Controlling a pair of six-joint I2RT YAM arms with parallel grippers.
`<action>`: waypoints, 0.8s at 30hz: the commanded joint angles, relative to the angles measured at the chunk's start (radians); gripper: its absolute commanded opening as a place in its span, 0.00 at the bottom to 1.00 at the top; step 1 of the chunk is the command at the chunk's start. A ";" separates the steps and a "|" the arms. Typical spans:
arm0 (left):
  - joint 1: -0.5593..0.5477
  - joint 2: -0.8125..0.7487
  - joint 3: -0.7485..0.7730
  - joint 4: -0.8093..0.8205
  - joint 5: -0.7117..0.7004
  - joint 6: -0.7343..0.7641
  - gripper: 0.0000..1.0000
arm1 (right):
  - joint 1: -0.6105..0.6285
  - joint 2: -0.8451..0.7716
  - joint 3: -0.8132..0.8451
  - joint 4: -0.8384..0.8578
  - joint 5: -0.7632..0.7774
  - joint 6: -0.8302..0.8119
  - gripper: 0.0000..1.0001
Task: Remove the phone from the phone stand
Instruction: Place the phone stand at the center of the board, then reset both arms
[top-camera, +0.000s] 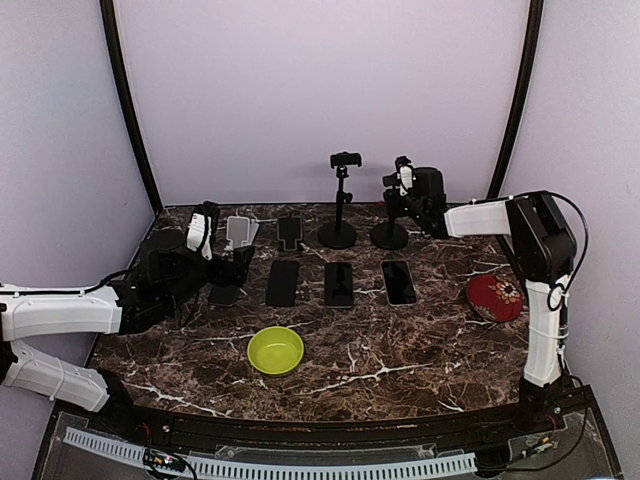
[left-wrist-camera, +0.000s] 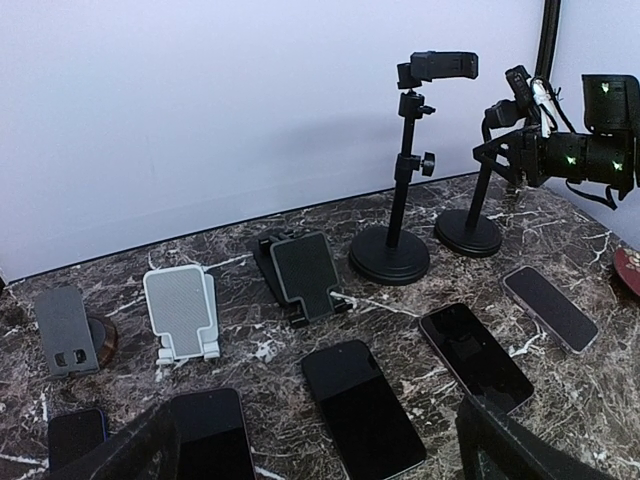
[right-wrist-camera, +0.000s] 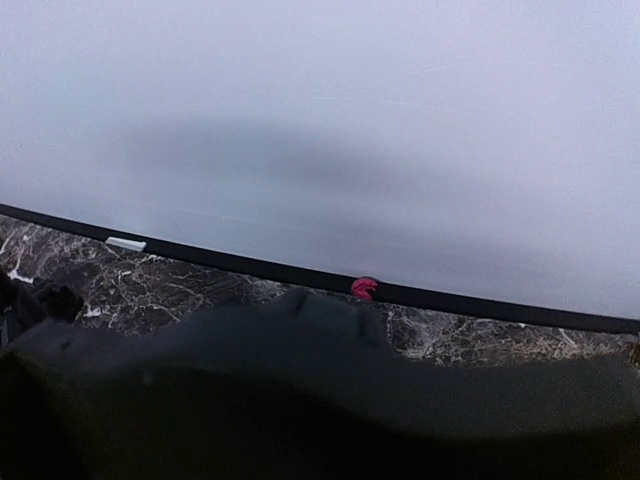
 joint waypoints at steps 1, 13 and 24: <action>0.008 -0.028 0.023 0.013 0.016 -0.014 0.99 | 0.003 -0.061 -0.053 0.068 -0.011 0.014 0.60; 0.010 -0.021 0.027 -0.014 0.024 -0.046 0.99 | 0.031 -0.154 -0.184 0.084 0.007 0.015 0.79; 0.014 0.092 0.162 -0.198 0.076 -0.122 0.99 | 0.035 -0.359 -0.363 0.012 -0.003 0.080 0.87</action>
